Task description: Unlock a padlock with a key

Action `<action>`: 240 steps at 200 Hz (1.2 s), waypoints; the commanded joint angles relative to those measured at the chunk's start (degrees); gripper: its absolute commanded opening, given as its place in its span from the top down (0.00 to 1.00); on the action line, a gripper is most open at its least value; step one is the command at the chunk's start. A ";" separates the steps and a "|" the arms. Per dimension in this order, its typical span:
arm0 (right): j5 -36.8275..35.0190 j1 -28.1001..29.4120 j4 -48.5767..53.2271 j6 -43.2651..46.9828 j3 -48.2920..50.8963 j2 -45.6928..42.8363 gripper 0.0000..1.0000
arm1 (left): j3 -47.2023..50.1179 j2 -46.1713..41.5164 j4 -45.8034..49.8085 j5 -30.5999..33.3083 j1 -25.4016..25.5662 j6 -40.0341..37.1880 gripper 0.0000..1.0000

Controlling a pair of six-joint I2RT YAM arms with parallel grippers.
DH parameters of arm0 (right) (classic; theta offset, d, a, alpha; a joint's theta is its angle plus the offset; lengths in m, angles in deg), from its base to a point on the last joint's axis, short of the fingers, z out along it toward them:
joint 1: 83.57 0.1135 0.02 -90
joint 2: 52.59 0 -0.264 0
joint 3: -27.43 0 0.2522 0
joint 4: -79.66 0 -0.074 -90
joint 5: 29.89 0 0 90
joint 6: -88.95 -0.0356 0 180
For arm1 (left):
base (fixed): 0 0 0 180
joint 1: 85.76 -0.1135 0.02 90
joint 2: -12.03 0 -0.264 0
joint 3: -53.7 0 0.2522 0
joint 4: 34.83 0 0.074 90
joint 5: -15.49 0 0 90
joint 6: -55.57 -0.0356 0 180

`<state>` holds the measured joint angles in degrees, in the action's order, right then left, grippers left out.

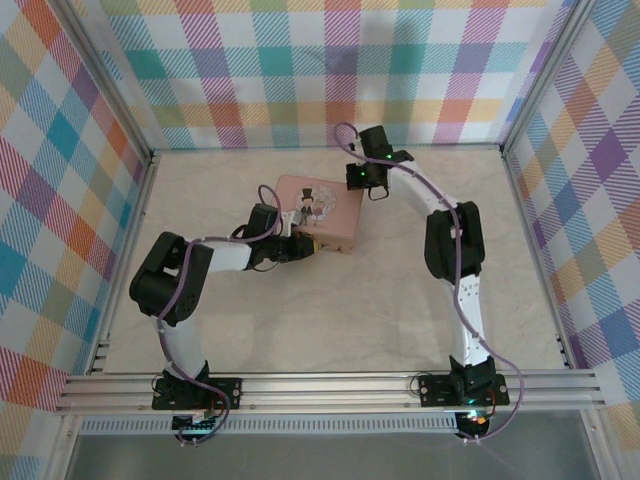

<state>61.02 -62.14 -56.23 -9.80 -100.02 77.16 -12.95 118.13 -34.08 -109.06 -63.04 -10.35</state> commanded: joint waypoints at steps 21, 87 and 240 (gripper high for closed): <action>-1.44 -1.77 -2.28 -3.76 12.92 -12.08 1.00 | -3.51 -1.44 14.14 -3.58 -0.57 -0.72 0.95; 9.82 -3.91 -11.03 -9.53 37.77 -32.99 1.00 | -4.21 -1.29 10.12 -3.94 0.91 9.71 0.95; 41.77 -5.70 -45.86 -36.74 75.02 -59.23 1.00 | -14.00 4.15 0.67 3.26 9.10 29.98 0.94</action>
<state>98.48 -67.49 -90.65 -38.98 -28.62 19.72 -24.99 121.21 -31.13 -104.43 -54.38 13.82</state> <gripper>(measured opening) 0.065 0.126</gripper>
